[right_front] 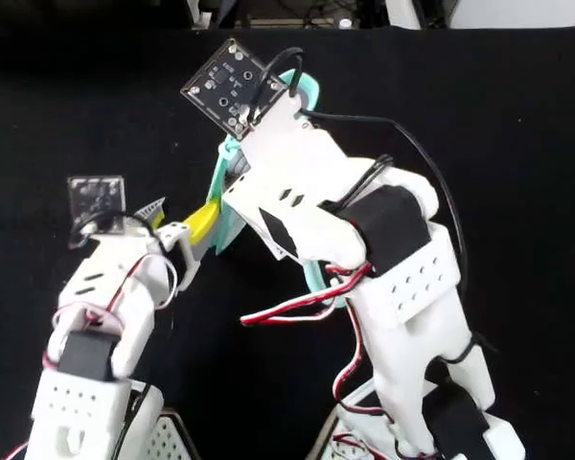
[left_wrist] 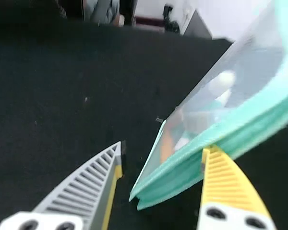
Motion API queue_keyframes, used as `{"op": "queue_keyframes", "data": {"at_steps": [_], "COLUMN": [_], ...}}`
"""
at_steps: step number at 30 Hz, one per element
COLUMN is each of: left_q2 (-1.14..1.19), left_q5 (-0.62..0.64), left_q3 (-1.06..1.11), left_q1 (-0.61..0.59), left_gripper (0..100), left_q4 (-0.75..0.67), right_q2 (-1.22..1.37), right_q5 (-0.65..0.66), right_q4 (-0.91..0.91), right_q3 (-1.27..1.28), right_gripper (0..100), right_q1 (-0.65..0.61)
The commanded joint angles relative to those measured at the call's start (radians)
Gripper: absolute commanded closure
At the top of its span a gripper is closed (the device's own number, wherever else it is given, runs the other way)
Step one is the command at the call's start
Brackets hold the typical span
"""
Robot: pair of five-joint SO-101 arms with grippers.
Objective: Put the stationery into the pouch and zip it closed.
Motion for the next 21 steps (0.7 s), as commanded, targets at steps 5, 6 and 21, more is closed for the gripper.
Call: {"op": "queue_keyframes", "data": {"at_steps": [5, 6, 21], "left_q2": [-0.353, -0.373, -0.180], "left_q5": [0.003, 0.003, -0.005], "left_q3": [-0.065, -0.053, 0.002], "left_q1": [0.008, 0.030, 0.145], "left_gripper": [73, 73, 73], "left_q4": [0.126, 0.129, -0.054], "right_q2": [-0.004, -0.005, -0.010], "right_q5": [-0.003, -0.003, -0.003], "right_q4": [-0.031, -0.031, -0.023], "right_q3": [0.005, 0.005, -0.001], "right_gripper": [98.5, 98.5, 98.5], "right_q1": [-0.021, -0.021, -0.025]}}
